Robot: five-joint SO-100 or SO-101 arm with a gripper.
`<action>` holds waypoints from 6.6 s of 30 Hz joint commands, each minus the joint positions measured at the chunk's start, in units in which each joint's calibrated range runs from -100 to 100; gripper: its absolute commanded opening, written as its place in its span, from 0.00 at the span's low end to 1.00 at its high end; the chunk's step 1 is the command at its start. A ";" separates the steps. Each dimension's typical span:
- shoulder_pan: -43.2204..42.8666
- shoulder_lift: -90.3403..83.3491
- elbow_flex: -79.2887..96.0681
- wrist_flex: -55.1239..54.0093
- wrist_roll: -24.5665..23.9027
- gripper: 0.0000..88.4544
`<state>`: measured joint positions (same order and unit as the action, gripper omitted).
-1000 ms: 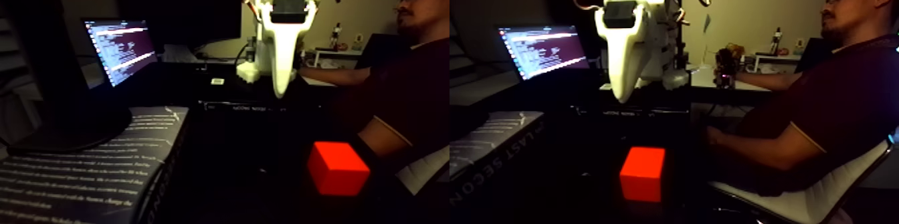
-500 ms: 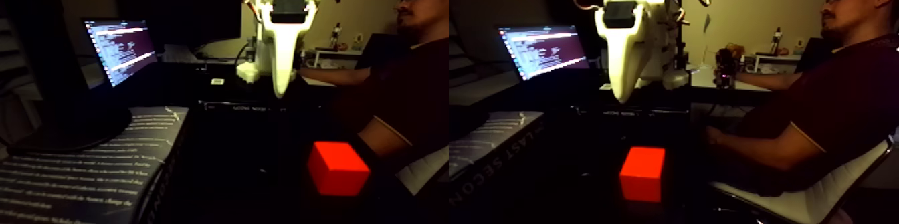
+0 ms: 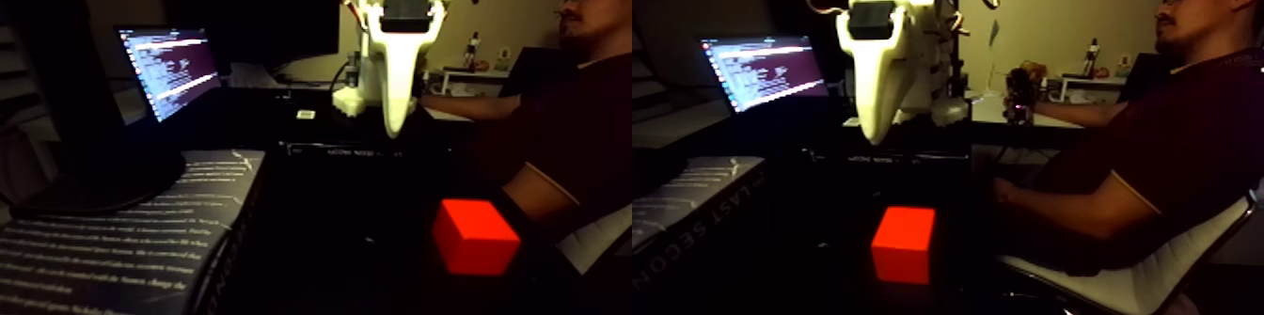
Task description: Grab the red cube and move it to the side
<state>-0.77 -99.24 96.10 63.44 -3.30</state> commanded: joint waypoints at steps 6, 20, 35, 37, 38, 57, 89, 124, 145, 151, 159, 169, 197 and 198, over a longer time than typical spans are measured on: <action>0.36 -0.08 -0.63 0.41 0.26 0.01; 0.36 -0.08 -0.63 0.41 0.26 0.01; 0.36 -0.08 -0.63 0.41 0.26 0.01; 0.36 -0.08 -0.63 0.41 0.26 0.01; 0.36 -0.08 -0.63 0.41 0.26 0.01; 0.11 -0.08 -0.54 0.07 0.26 0.01; -0.48 36.30 -26.76 -6.35 18.06 0.02; -3.47 70.92 -53.51 7.42 11.91 0.02; -2.64 78.15 -54.06 -0.61 4.46 0.05; -2.72 80.59 -53.88 -3.22 3.87 0.18; -2.39 82.69 -53.51 -5.34 3.28 0.33; -1.48 85.38 -54.06 -4.49 2.52 0.40; -2.72 89.07 -55.42 -5.25 0.96 0.40; -2.97 89.07 -55.42 -5.25 0.90 0.40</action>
<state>-2.93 -10.31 42.29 58.71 -2.36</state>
